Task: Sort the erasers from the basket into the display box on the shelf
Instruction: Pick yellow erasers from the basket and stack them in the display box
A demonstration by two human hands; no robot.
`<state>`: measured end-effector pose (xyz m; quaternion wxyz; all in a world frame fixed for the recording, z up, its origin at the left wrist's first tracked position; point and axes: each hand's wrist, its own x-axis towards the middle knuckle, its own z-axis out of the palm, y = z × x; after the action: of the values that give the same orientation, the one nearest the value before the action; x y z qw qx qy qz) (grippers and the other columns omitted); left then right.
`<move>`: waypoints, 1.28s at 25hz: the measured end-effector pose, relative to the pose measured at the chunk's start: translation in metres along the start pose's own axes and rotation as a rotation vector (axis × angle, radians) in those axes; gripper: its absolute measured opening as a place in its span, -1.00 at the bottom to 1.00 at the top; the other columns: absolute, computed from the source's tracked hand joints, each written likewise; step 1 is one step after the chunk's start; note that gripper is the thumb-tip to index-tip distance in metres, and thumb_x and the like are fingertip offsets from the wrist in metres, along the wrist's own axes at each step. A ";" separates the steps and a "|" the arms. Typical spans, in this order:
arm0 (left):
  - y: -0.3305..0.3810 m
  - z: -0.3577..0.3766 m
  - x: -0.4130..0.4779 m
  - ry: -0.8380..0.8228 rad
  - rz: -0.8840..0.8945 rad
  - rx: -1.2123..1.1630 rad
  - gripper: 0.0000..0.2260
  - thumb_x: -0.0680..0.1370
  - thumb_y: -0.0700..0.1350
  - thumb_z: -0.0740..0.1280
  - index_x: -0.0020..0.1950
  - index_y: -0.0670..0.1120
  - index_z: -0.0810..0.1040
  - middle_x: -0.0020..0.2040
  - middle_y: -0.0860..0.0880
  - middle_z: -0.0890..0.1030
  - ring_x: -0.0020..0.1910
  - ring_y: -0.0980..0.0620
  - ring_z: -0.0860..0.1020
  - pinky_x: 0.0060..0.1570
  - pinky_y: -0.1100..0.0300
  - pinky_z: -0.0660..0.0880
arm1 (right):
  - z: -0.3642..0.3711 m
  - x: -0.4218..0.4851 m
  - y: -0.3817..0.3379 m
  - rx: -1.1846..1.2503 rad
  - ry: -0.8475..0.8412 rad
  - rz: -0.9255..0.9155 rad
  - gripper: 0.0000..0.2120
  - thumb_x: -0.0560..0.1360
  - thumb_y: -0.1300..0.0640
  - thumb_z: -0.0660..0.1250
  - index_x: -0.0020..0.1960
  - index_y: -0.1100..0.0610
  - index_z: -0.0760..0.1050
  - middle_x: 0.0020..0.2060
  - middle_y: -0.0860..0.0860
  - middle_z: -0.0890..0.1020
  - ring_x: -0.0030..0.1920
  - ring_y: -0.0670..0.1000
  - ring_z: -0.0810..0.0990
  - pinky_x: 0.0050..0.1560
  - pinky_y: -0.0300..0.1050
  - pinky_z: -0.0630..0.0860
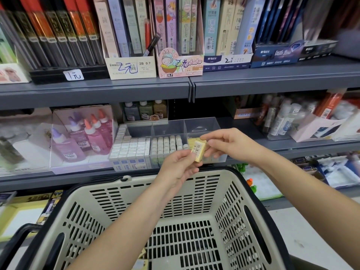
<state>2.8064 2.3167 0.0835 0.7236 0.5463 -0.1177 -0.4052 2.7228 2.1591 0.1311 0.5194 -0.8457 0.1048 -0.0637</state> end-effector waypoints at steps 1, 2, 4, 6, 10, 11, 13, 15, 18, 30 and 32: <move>0.000 -0.001 0.000 0.012 0.019 0.005 -0.86 0.52 -0.25 0.32 0.08 -0.18 0.51 -0.10 -0.13 0.65 -0.21 0.06 0.64 -0.30 0.32 0.54 | 0.000 0.000 0.000 0.013 0.005 0.020 -0.79 0.54 0.25 0.26 0.16 0.15 0.54 -0.12 0.06 0.70 -0.15 -0.07 0.69 -0.21 -0.30 0.58; -0.001 -0.001 0.001 0.018 0.030 0.016 -0.86 0.51 -0.26 0.33 0.06 -0.17 0.50 -0.09 -0.13 0.65 -0.19 0.05 0.64 -0.29 0.31 0.55 | 0.001 0.000 0.000 -0.013 0.010 0.031 -0.80 0.53 0.22 0.29 0.13 0.16 0.55 -0.14 0.06 0.70 -0.19 -0.09 0.68 -0.25 -0.32 0.56; -0.002 -0.001 0.000 0.018 0.051 0.060 -0.85 0.50 -0.27 0.35 0.04 -0.16 0.50 -0.07 -0.13 0.65 -0.18 0.03 0.65 -0.28 0.31 0.55 | 0.003 0.002 0.000 -0.101 0.011 0.050 -0.83 0.50 0.21 0.34 0.08 0.18 0.57 -0.21 0.06 0.70 -0.28 -0.16 0.66 -0.33 -0.36 0.51; -0.004 0.000 0.001 0.015 0.079 0.115 -0.85 0.50 -0.27 0.36 0.04 -0.13 0.51 -0.02 -0.13 0.63 -0.13 0.04 0.64 -0.23 0.29 0.56 | 0.000 0.005 -0.001 -0.160 0.000 0.064 -0.87 0.47 0.19 0.38 0.02 0.15 0.59 -0.31 -0.01 0.68 -0.35 -0.20 0.62 -0.36 -0.39 0.47; -0.003 -0.008 0.000 0.087 0.124 0.275 -0.86 0.53 -0.21 0.33 0.07 -0.04 0.53 0.03 -0.06 0.62 -0.08 0.12 0.62 -0.20 0.27 0.57 | -0.026 0.018 0.002 -0.398 0.219 0.058 -0.97 0.45 0.14 0.40 -0.11 0.06 0.59 -0.30 -0.07 0.66 -0.27 -0.14 0.61 -0.17 -0.19 0.55; -0.005 -0.012 -0.002 0.106 0.121 0.311 -0.86 0.54 -0.20 0.32 0.08 -0.05 0.54 0.02 -0.05 0.63 -0.09 0.11 0.61 -0.21 0.26 0.57 | -0.031 0.021 0.005 -0.548 0.278 0.070 -0.95 0.46 0.13 0.38 -0.08 0.06 0.58 -0.23 -0.04 0.66 -0.21 -0.09 0.60 -0.09 -0.12 0.56; -0.011 -0.023 -0.009 0.120 0.100 0.359 -0.87 0.55 -0.21 0.30 0.07 -0.06 0.54 -0.03 -0.03 0.65 -0.12 0.09 0.61 -0.21 0.23 0.57 | -0.034 0.026 0.016 -0.787 0.308 0.092 -0.88 0.49 0.12 0.32 0.01 0.05 0.57 -0.12 -0.01 0.65 -0.09 0.00 0.59 -0.03 -0.05 0.55; -0.018 -0.036 -0.016 0.128 0.075 0.383 -0.88 0.55 -0.21 0.28 0.05 -0.06 0.55 -0.07 -0.02 0.66 -0.14 0.09 0.61 -0.22 0.21 0.56 | -0.029 0.031 0.025 -0.885 0.260 0.114 -0.85 0.52 0.10 0.27 0.05 0.02 0.56 -0.08 -0.03 0.64 -0.05 0.03 0.56 -0.11 -0.07 0.51; -0.026 -0.056 -0.024 0.163 0.056 0.390 -0.88 0.56 -0.23 0.26 0.02 -0.08 0.56 -0.10 -0.02 0.66 -0.16 0.07 0.61 -0.23 0.19 0.53 | -0.020 0.040 0.033 -0.899 0.137 0.160 -0.84 0.54 0.08 0.24 0.05 0.00 0.57 -0.04 -0.04 0.64 -0.05 0.03 0.53 -0.14 -0.09 0.44; -0.068 -0.106 -0.050 0.099 -0.166 0.692 -0.90 0.59 -0.13 0.24 0.04 -0.07 0.53 -0.05 -0.01 0.63 -0.13 0.09 0.59 -0.20 0.25 0.53 | 0.003 0.027 0.029 -0.900 0.281 -0.057 -0.75 0.56 0.13 0.21 0.17 0.11 0.57 0.05 0.04 0.63 0.04 0.06 0.58 0.08 -0.06 0.48; -0.069 -0.123 -0.053 0.069 -0.196 0.809 -0.91 0.58 -0.13 0.24 0.01 -0.06 0.53 -0.03 -0.02 0.62 -0.11 0.09 0.57 -0.23 0.28 0.52 | 0.035 0.005 0.020 -0.633 0.329 -0.175 -0.79 0.52 0.09 0.26 0.11 0.06 0.58 -0.14 -0.11 0.61 -0.15 -0.22 0.55 -0.09 -0.34 0.44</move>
<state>2.8159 2.4351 -0.0095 0.4123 0.8084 -0.1907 -0.3745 2.7333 2.1789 0.0972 0.2009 -0.9486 0.1291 -0.2075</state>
